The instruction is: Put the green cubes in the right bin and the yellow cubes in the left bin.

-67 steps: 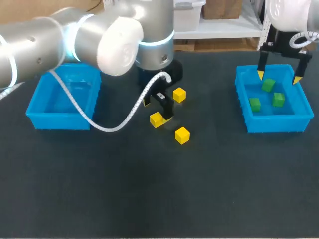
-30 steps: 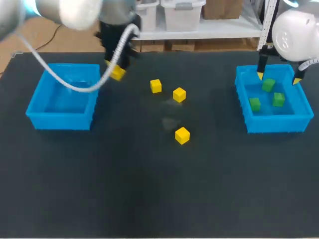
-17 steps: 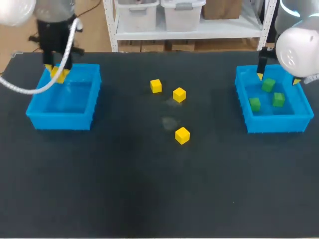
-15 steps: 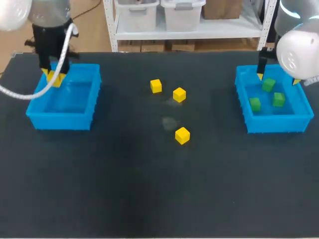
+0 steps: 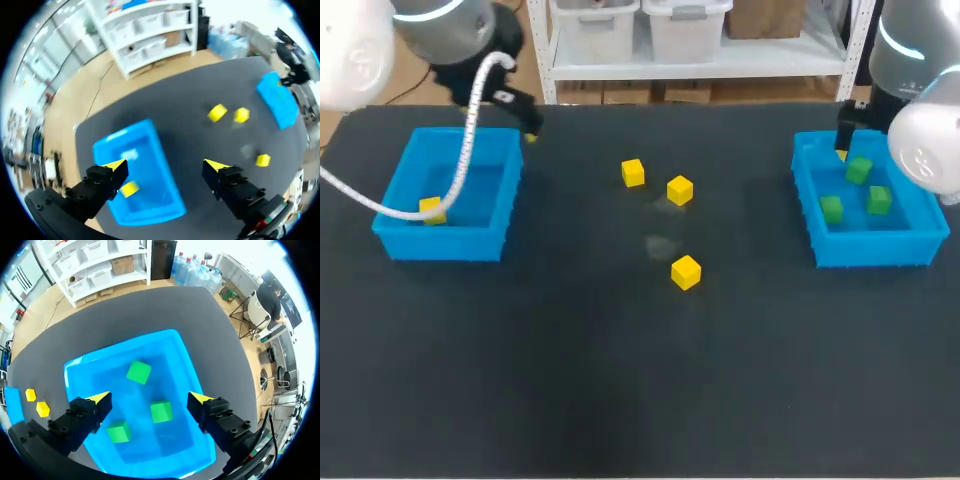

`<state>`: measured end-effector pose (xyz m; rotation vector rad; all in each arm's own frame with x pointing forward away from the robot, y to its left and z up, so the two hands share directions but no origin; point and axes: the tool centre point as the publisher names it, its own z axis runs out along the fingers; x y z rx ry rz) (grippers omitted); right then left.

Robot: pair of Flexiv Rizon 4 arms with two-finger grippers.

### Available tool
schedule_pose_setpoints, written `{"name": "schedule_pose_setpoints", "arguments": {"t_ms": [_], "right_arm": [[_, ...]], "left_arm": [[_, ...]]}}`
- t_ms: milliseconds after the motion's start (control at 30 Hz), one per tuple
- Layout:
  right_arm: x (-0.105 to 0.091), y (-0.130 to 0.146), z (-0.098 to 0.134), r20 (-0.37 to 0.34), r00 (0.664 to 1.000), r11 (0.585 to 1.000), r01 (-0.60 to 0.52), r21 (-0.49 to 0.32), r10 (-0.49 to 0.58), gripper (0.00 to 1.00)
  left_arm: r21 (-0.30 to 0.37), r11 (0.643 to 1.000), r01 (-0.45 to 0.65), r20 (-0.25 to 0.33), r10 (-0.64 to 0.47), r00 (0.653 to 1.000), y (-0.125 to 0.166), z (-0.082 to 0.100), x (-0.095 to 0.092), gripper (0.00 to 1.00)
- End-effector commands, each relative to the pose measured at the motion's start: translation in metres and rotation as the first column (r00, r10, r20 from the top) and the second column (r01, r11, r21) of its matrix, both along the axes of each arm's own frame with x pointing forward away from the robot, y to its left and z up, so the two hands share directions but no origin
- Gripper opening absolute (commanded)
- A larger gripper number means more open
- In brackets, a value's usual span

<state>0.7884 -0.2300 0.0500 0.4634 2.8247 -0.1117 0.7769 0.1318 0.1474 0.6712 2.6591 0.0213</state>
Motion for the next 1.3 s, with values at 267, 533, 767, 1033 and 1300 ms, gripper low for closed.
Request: {"name": "schedule_pose_setpoints", "arguments": {"t_ms": [267,533,767,1033,1300], "right_arm": [[-0.006,-0.001,0.0,0.169,0.986,0.998,0.001,-0.056,0.008,1.0],[-0.006,-0.001,0.0,0.169,0.986,0.998,0.001,-0.056,0.008,1.0],[-0.006,-0.001,0.0,0.169,0.986,0.998,0.001,-0.056,0.008,1.0],[-0.006,-0.001,0.0,0.169,0.986,0.998,0.001,-0.056,0.008,1.0],[-0.006,-0.001,0.0,0.169,0.986,0.998,0.001,-0.056,0.008,1.0]], "left_arm": [[0.008,0.962,0.272,-0.086,-0.27,0.959,-0.14,-0.027,0.038,1.0],[-0.025,0.955,0.296,-0.174,-0.296,0.939,-0.201,-0.048,0.044,1.0],[-0.005,0.947,0.322,-0.241,-0.313,0.919,-0.229,-0.075,0.03,1.0],[0.03,0.949,0.314,-0.285,-0.293,0.913,-0.236,-0.104,0.017,1.0],[0.063,0.95,0.304,-0.322,-0.269,0.908,-0.23,-0.127,0.016,1.0]]}}
